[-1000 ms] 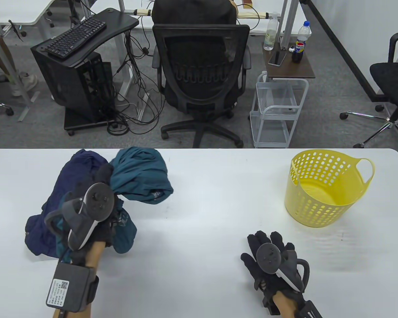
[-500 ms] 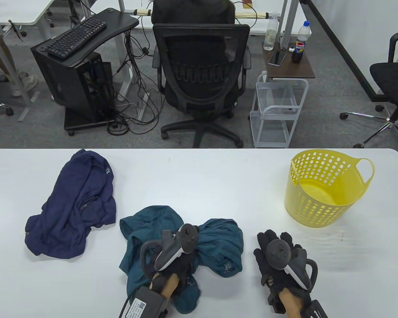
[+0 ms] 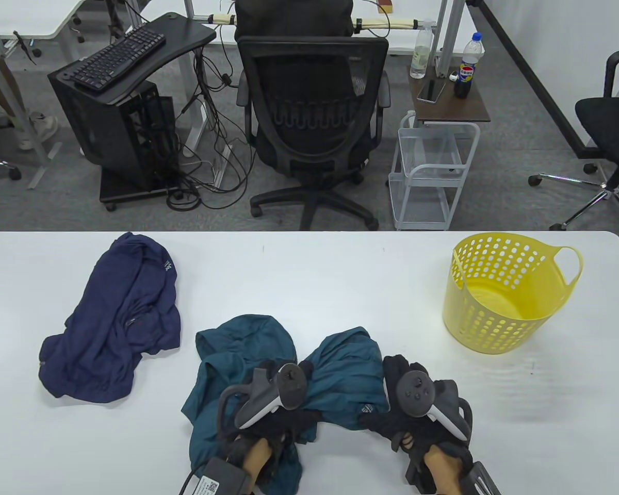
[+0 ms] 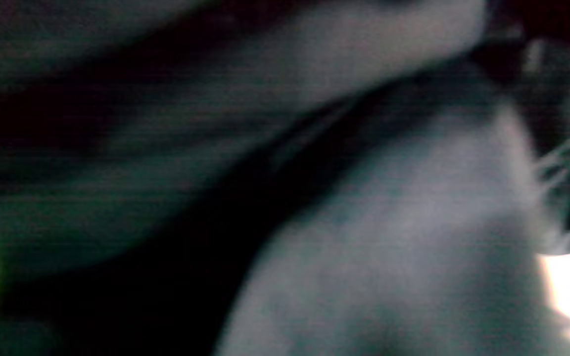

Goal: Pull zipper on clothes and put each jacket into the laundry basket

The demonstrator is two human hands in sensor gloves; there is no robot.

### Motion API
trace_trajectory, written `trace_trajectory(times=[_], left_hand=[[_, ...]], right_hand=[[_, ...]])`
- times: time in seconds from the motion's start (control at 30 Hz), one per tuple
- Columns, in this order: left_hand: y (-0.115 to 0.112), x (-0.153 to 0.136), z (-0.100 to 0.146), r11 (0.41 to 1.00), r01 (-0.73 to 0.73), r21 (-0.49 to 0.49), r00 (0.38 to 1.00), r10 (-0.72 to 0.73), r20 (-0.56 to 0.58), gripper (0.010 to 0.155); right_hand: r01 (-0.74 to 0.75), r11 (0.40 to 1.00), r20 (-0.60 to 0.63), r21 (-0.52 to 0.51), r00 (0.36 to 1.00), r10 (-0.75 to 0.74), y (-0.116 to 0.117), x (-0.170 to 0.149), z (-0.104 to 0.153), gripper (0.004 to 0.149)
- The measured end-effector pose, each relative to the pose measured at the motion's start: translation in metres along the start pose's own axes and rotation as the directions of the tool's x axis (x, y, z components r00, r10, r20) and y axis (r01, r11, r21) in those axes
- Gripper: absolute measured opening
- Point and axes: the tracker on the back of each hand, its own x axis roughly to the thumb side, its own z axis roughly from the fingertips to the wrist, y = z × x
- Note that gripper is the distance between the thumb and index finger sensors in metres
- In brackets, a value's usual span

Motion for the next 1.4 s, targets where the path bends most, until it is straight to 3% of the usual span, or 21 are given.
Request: trace_trajectory(times=[0.07, 0.13, 0.27, 0.4, 0.53, 0.63, 0.73, 0.8, 0.9, 1.0, 1.1, 1.17, 1.27, 1.37, 1.4], left_hand=[[0.008, -0.003, 0.007, 0.998, -0.057, 0.024, 0.998, 0.056, 0.021, 0.094], [0.014, -0.001, 0.016, 0.991, -0.111, 0.081, 0.993, 0.107, 0.044, 0.092], [0.018, 0.015, 0.027, 0.979, -0.103, 0.177, 0.992, 0.087, 0.095, 0.090], [0.014, 0.040, 0.033, 0.972, -0.105, 0.211, 0.983, 0.070, 0.169, 0.099], [0.009, 0.051, 0.031, 0.965, -0.093, 0.246, 0.985, 0.054, 0.163, 0.099], [0.015, 0.043, 0.031, 0.922, -0.161, 0.352, 0.984, 0.121, 0.133, 0.070], [0.019, 0.029, 0.030, 0.888, -0.264, 0.377, 0.965, 0.240, 0.110, 0.052], [0.020, 0.021, 0.028, 0.882, -0.287, 0.373, 0.958, 0.270, 0.099, 0.049], [0.021, 0.013, 0.028, 0.866, -0.309, 0.393, 0.950, 0.303, 0.081, 0.049], [0.023, 0.005, 0.029, 0.845, -0.339, 0.413, 0.937, 0.344, 0.065, 0.048], [0.026, -0.005, 0.031, 0.812, -0.402, 0.422, 0.907, 0.415, 0.065, 0.047], [0.026, -0.009, 0.032, 0.793, -0.452, 0.409, 0.884, 0.458, 0.089, 0.047], [0.024, -0.012, 0.032, 0.762, -0.539, 0.358, 0.838, 0.529, 0.136, 0.048], [0.019, -0.015, 0.030, 0.690, -0.682, 0.241, 0.730, 0.658, 0.182, 0.050], [0.017, -0.017, 0.029, 0.651, -0.734, 0.193, 0.679, 0.709, 0.191, 0.050]], right_hand=[[0.005, 0.999, -0.046, -0.050, 0.999, -0.007, 0.001, 0.001, -0.005, 0.102], [0.048, 0.989, -0.083, -0.138, 0.995, -0.060, -0.002, 0.001, -0.007, 0.078], [0.103, 0.961, -0.061, -0.257, 0.991, -0.122, -0.014, 0.003, 0.000, 0.043], [0.203, 0.928, 0.091, -0.313, 0.979, -0.183, -0.029, 0.018, 0.020, 0.037], [0.313, 0.883, 0.301, -0.349, 0.930, -0.211, -0.042, 0.037, 0.042, 0.037], [0.316, 0.870, 0.334, -0.378, 0.923, -0.191, -0.042, 0.044, 0.050, 0.039], [0.283, 0.890, 0.260, -0.356, 0.945, -0.197, -0.035, 0.039, 0.045, 0.060], [0.308, 0.902, 0.197, -0.301, 0.946, -0.257, -0.027, 0.032, 0.040, 0.073], [0.421, 0.888, 0.140, -0.185, 0.906, -0.400, -0.019, 0.025, 0.034, 0.074], [0.550, 0.832, 0.099, -0.072, 0.834, -0.543, -0.013, 0.022, 0.032, 0.081], [0.577, 0.804, 0.035, 0.139, 0.809, -0.587, -0.004, 0.028, 0.031, 0.096], [0.558, 0.793, 0.008, 0.245, 0.817, -0.577, 0.003, 0.037, 0.029, 0.105], [0.535, 0.789, -0.009, 0.303, 0.829, -0.559, 0.013, 0.052, 0.022, 0.112], [0.525, 0.809, -0.019, 0.263, 0.841, -0.540, 0.018, 0.063, 0.012, 0.109], [0.553, 0.810, -0.032, 0.195, 0.829, -0.558, 0.019, 0.064, 0.010, 0.103]])
